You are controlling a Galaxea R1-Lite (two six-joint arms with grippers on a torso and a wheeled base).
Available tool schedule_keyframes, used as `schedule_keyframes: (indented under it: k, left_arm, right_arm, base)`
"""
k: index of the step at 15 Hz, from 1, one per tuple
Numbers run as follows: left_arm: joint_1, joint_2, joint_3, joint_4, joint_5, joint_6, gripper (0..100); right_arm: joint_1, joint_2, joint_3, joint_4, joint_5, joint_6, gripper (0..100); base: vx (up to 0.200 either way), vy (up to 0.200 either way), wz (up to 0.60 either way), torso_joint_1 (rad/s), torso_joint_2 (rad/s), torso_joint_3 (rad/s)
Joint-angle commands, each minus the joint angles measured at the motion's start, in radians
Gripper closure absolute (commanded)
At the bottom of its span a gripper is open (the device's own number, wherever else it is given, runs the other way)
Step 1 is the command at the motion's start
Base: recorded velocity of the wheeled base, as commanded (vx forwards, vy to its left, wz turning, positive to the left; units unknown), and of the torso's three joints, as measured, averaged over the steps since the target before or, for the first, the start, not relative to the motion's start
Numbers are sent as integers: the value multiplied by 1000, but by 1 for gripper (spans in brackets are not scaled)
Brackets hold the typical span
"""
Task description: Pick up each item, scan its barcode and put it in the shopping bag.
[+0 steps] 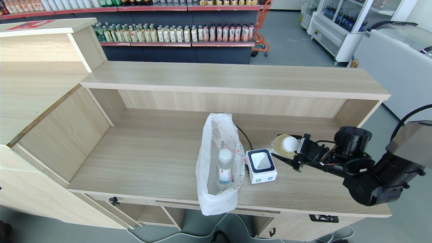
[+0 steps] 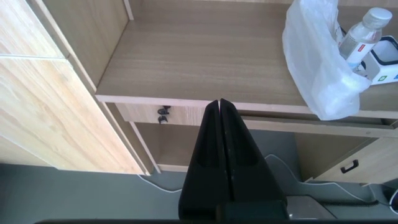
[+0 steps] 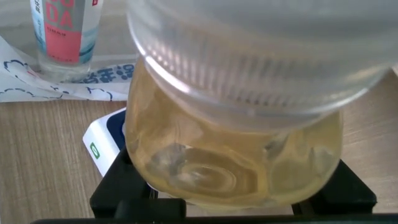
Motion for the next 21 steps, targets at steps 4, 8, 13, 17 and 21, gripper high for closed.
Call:
schedule_keyframes:
  k: [4, 8, 13, 17, 21]
  left_arm:
    - [0, 0, 0, -1, 0, 0, 100]
    - [0, 0, 0, 1, 0, 0, 100]
    - [0, 0, 0, -1, 0, 2, 100]
    - [0, 0, -1, 1, 0, 3, 100]
    - [0, 0, 0, -1, 0, 5, 100]
  right_arm:
    - [7, 50, -41, -3, 21, -1, 100]
    - [13, 80, -79, -5, 38, 1, 100]
    - [33, 114, -124, -5, 49, 5, 100]
    - [41, 146, -159, -6, 53, 5, 100]
    - [41, 174, -174, -8, 55, 5, 100]
  base:
    - [0, 0, 0, 0, 0, 0]
    - [0, 0, 0, 0, 0, 0]
    - [0, 0, 0, 0, 0, 0]
    - [0, 0, 0, 0, 0, 0]
    - [0, 0, 0, 0, 0, 0]
